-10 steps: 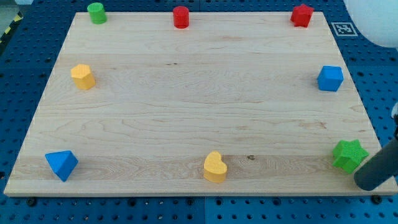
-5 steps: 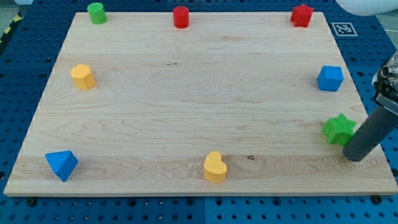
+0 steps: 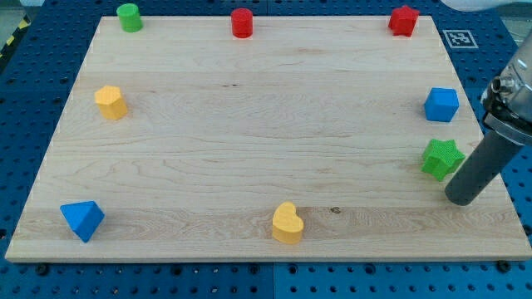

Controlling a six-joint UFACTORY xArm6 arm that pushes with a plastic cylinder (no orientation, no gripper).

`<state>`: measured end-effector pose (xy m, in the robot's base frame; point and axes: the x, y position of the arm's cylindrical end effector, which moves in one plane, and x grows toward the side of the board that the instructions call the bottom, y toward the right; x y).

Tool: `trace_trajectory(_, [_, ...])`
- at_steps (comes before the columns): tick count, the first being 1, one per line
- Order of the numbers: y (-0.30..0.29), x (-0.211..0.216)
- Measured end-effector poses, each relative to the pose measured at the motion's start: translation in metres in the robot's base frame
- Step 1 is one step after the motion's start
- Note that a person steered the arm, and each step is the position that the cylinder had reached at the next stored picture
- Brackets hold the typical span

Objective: Push the green star into the blue cube

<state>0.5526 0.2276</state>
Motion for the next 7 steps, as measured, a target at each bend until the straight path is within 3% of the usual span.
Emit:
trace_trajectory(5, [-0.008, -0.09])
trace_trajectory(7, [-0.025, -0.085])
